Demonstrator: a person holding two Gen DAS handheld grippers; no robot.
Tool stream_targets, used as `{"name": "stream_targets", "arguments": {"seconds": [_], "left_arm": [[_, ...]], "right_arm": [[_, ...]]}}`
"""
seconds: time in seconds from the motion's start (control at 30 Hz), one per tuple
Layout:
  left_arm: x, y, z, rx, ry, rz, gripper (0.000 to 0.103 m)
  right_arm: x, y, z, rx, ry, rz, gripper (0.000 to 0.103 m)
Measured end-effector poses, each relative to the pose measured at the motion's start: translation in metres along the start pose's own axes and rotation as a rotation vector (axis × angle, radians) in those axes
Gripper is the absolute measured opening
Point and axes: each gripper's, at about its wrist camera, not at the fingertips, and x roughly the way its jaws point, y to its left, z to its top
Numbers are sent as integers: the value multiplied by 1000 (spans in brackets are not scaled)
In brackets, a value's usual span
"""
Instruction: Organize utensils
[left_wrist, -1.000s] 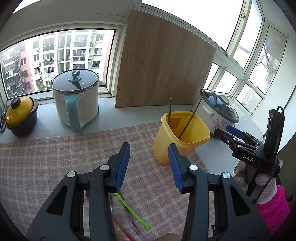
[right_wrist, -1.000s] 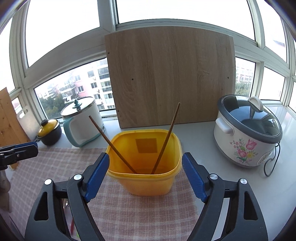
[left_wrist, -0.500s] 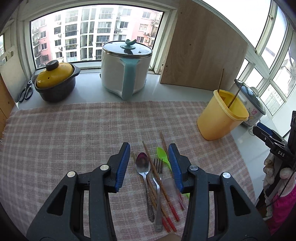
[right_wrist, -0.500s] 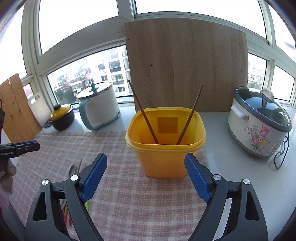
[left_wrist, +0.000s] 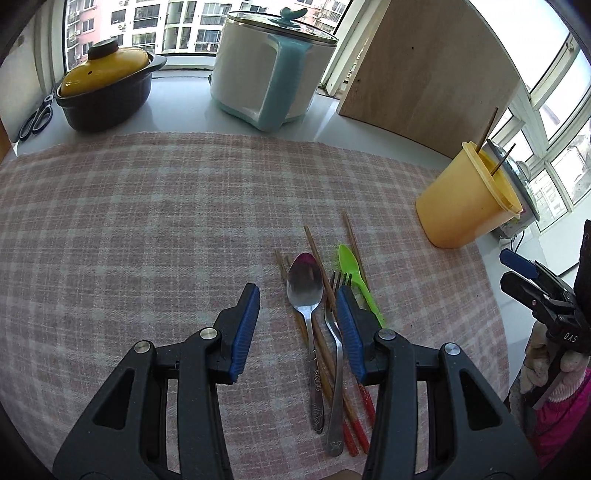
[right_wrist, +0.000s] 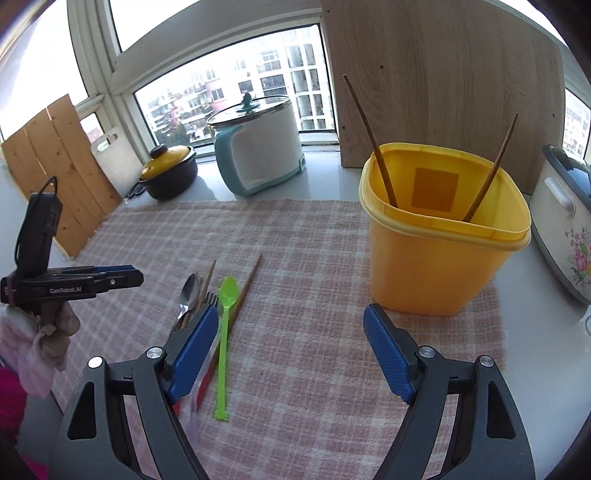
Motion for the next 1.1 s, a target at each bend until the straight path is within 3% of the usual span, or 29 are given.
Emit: {"name": "stream_targets", "arguments": {"seconds": [0.47, 0.87, 1.1], "left_arm": [[33, 2, 2, 16, 56, -32, 43], [52, 0, 8, 43, 81, -21, 39], [63, -3, 9, 66, 94, -8, 37]], "right_arm": [[73, 29, 1, -1, 241, 149, 28], [109, 41, 0, -21, 330, 165, 12], [117, 46, 1, -42, 348, 162, 11]]}}
